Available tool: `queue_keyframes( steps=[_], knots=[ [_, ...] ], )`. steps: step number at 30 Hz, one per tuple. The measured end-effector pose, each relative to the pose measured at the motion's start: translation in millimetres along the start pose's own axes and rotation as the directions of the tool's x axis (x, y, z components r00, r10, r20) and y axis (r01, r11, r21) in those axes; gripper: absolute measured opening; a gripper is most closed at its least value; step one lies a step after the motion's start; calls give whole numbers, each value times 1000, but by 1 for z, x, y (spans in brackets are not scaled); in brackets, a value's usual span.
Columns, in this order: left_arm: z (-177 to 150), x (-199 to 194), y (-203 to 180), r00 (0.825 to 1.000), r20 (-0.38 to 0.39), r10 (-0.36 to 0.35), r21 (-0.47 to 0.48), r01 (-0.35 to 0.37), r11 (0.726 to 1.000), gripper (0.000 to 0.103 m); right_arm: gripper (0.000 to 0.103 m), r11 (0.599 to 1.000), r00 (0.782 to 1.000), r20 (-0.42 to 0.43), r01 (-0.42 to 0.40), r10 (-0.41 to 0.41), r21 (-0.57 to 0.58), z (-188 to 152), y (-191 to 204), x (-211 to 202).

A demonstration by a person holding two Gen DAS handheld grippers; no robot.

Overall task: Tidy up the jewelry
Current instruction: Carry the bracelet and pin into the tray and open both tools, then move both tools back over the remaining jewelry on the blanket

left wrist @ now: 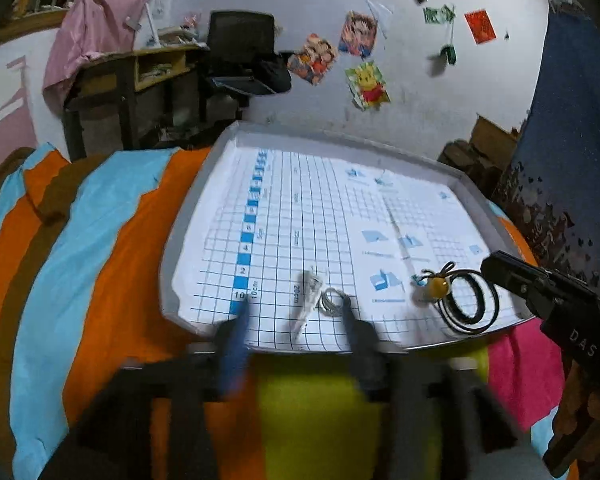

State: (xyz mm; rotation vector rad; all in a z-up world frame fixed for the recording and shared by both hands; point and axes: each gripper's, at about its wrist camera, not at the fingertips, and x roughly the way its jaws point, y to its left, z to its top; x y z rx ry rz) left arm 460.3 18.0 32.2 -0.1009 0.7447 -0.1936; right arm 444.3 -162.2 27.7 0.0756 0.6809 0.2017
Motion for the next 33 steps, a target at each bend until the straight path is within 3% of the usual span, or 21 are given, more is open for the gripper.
queue_keyframes(
  steps=[1,3,9,14,19,27,33],
  knots=[
    [-1,-7,0,1000,29,10,-13,-10,1000,72,30,1000,1000,15,0,0,3,0,-2,-6],
    [-4,-19,2,998,68,17,-37,-14,999,73,38,1000,999,43,1,-1,7,1,-6,-18],
    [-16,-66,-1,984,170,51,-85,-37,996,90,39,1000,990,143,10,-11,6,-6,-9,-69],
    [-29,-118,-12,957,280,75,-77,-55,996,102,60,1000,969,248,2,1,-12,-21,1,-125],
    [-50,-172,-26,925,367,94,-82,-68,994,103,81,1000,948,318,-14,16,-8,-43,7,-176],
    [-106,-241,-48,889,447,100,-71,-76,995,103,96,999,915,402,-37,35,-1,-96,11,-253],
    [-153,-266,-59,884,458,97,-77,-69,995,103,101,1000,903,428,-22,20,0,-141,7,-296]
  ],
)
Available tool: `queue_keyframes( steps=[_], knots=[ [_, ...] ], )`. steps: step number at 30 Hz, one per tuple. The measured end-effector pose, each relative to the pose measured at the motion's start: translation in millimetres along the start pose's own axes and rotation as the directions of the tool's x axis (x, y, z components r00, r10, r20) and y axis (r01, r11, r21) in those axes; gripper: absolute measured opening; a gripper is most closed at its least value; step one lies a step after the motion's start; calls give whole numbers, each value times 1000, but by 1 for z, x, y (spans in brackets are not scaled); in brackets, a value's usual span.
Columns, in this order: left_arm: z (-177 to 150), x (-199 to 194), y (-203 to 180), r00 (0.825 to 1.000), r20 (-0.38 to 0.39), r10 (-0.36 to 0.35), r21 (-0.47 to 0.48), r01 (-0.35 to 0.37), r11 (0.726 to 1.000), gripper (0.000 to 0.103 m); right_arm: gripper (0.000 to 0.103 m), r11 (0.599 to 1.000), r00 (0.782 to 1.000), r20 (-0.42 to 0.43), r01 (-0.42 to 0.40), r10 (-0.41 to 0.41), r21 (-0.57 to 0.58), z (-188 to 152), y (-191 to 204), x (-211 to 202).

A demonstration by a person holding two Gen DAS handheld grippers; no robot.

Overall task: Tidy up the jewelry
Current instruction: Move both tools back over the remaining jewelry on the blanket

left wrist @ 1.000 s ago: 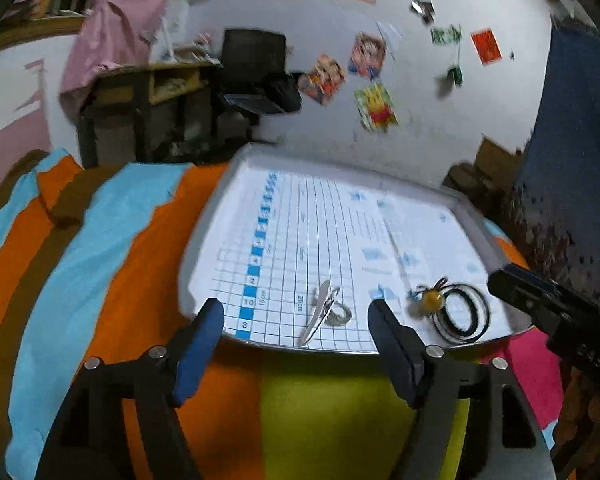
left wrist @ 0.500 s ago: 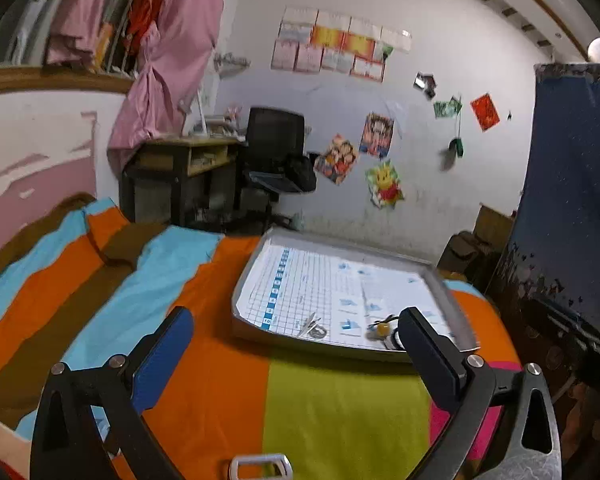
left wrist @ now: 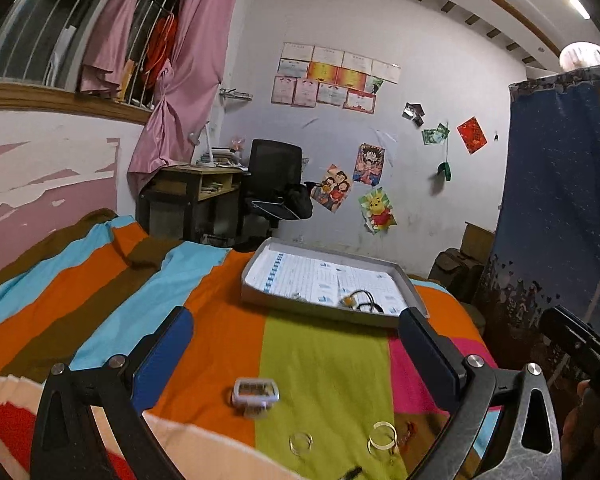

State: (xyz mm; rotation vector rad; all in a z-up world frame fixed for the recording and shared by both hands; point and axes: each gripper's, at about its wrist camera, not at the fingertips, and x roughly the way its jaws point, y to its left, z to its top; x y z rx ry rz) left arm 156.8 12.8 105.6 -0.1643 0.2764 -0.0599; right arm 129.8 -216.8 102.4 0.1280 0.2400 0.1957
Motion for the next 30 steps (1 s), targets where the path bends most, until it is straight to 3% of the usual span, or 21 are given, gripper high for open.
queue_keyframes(
  steps=[6,12,21,30],
  knots=[
    [-32,-41,-7,1000,2,5,26,-5,1000,103,102,1000,1000,-1,15,-15,-21,-29,-4,-41],
    [-68,-61,-9,999,-47,2,59,1,998,103,102,998,999,-34,33,-35,-44,-56,-6,-64],
    [-105,-60,-10,989,-150,-13,99,28,995,103,102,995,994,-94,56,-64,-80,-95,-7,-76],
    [-116,-53,-12,984,-178,-8,122,30,992,103,102,996,987,-131,90,-90,-13,-116,-19,-69]
  ],
)
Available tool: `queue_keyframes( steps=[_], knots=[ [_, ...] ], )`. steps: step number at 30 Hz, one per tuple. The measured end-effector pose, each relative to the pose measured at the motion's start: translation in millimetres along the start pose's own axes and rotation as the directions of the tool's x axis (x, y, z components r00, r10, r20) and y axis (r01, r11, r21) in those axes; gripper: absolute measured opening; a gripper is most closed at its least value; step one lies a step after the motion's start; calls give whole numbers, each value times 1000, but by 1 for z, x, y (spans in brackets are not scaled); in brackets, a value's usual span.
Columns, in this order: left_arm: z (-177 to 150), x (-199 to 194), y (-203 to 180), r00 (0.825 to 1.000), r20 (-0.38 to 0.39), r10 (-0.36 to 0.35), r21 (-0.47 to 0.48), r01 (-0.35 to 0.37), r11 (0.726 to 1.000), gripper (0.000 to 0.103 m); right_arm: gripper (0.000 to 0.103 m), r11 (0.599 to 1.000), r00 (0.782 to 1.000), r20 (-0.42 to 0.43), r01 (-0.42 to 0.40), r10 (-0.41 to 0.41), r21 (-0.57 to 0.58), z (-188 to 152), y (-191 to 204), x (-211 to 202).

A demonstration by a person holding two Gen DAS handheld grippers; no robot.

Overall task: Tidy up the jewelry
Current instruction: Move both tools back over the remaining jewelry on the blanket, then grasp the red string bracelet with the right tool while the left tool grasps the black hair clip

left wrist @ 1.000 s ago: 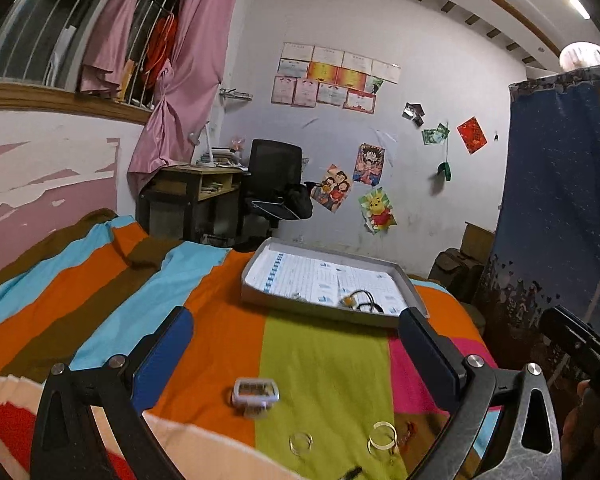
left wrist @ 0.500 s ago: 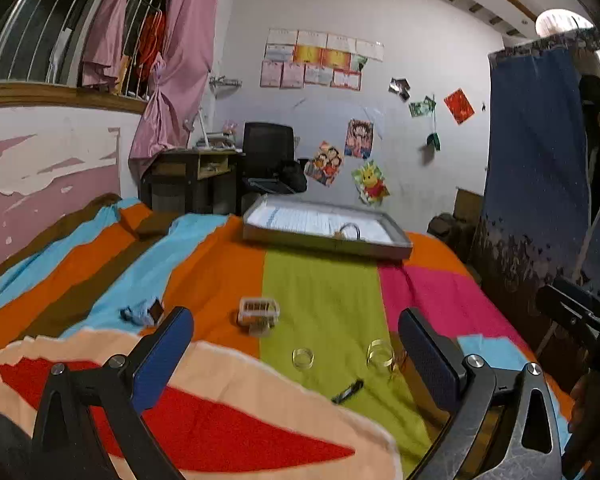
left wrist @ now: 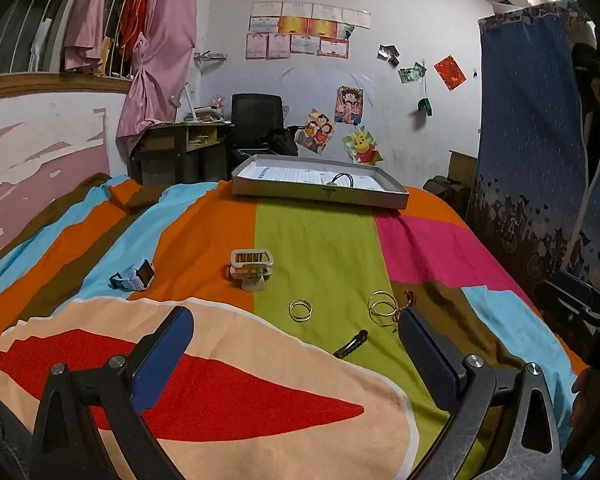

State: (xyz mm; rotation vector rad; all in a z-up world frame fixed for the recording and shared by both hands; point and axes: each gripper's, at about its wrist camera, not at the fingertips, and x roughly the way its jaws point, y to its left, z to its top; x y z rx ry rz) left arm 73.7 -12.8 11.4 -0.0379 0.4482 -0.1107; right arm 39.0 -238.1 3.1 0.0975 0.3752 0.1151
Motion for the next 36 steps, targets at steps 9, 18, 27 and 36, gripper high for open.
queue_keyframes(
  steps=[9,18,27,36],
  knots=[
    [4,24,-3,999,-42,-13,33,14,999,103,102,999,1000,0,7,-7,34,1,-12,22],
    [31,57,-7,999,-2,-32,6,32,999,103,102,1000,999,38,10,-11,28,37,-22,57],
    [33,107,-12,988,-71,-137,-6,137,991,103,102,999,998,-47,-29,30,15,49,-33,120],
    [-1,155,-16,941,-246,-232,27,246,969,88,84,993,953,-282,-100,112,58,12,-40,197]
  ],
)
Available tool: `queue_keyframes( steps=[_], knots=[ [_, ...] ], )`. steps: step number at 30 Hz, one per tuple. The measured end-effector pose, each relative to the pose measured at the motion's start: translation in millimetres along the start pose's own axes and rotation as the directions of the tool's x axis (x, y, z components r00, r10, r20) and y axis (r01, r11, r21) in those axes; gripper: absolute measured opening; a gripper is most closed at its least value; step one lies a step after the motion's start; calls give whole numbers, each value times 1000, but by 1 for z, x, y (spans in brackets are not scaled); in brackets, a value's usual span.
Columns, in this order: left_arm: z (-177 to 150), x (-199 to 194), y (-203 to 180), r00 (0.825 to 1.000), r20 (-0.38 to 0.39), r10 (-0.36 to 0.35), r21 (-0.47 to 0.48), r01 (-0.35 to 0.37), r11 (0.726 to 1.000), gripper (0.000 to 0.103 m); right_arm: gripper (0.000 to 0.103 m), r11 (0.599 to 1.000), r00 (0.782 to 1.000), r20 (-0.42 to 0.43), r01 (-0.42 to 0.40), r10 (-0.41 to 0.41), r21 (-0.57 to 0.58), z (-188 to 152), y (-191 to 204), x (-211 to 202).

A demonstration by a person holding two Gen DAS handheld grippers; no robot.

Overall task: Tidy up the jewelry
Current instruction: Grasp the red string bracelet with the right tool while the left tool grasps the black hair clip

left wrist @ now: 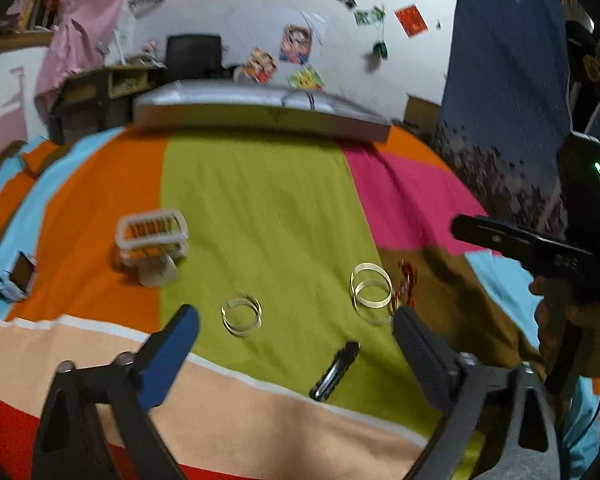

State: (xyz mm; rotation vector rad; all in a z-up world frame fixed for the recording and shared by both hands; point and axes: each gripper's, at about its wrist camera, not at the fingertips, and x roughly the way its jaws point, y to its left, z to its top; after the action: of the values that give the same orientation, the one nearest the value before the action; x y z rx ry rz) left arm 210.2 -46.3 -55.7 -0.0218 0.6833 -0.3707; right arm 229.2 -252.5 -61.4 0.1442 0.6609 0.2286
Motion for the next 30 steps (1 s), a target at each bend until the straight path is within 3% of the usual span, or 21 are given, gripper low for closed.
queue_keyframes(
  steps=[7,11,14,20,25,30],
  knots=[
    [-11,26,-4,986,-119,-114,15,117,993,61,58,1000,992,-128,-3,5,15,-29,4,43],
    [-16,40,-7,969,-197,-151,31,160,987,47,58,999,986,-168,-16,22,38,-41,5,60],
    [-21,57,-8,950,-268,-157,24,170,985,38,51,999,983,-183,-29,36,41,-44,10,70],
    [-23,62,-9,942,-293,-166,12,177,984,25,39,996,979,-195,-52,66,72,-48,17,84],
    [-24,65,-9,929,-311,-200,-17,205,979,12,21,985,973,-203,-74,106,156,-55,16,91],
    [-25,63,0,924,-306,-227,-62,219,974,12,9,971,974,-191,-80,125,227,-66,16,89]
  ],
)
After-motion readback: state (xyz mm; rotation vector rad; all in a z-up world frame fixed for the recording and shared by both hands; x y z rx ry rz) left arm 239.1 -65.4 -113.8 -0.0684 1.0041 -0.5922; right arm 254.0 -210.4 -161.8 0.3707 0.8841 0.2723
